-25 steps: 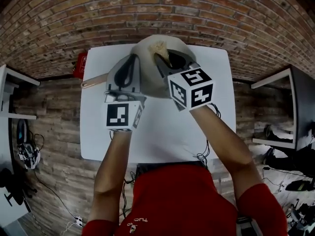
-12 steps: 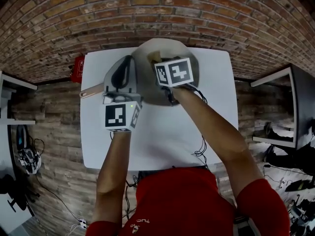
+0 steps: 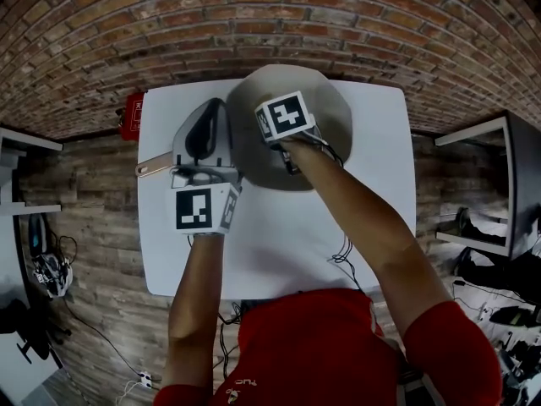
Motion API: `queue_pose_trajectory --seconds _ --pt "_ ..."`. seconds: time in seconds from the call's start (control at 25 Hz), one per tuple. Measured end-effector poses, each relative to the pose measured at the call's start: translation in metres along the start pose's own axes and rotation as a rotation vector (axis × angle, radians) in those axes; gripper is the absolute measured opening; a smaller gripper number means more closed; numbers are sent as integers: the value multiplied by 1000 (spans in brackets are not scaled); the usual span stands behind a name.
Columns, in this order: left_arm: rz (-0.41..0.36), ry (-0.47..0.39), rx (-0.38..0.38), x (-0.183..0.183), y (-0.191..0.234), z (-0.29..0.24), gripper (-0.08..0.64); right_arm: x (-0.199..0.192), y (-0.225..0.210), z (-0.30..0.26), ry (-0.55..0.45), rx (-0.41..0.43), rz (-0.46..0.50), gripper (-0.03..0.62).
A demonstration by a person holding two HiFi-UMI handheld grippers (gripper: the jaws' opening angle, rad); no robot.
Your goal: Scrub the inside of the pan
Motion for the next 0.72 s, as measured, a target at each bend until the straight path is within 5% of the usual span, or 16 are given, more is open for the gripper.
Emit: queue_pose_trajectory --seconds 0.56,0.72 --pt "6 22 -20 -15 -2 -14 23 -26 -62 -4 102 -144 -58 87" --pt "6 24 -24 -15 -6 -15 23 -27 -60 4 95 -118 -70 87"
Point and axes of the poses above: the fingertips, and each gripper's own axes: z backward along the fingers, y to its left, x out of its top, the point moved 7 cm from there along z, backward along the fingers, and after that the axes turned 12 degrees about -x, right-handed, at the moved point
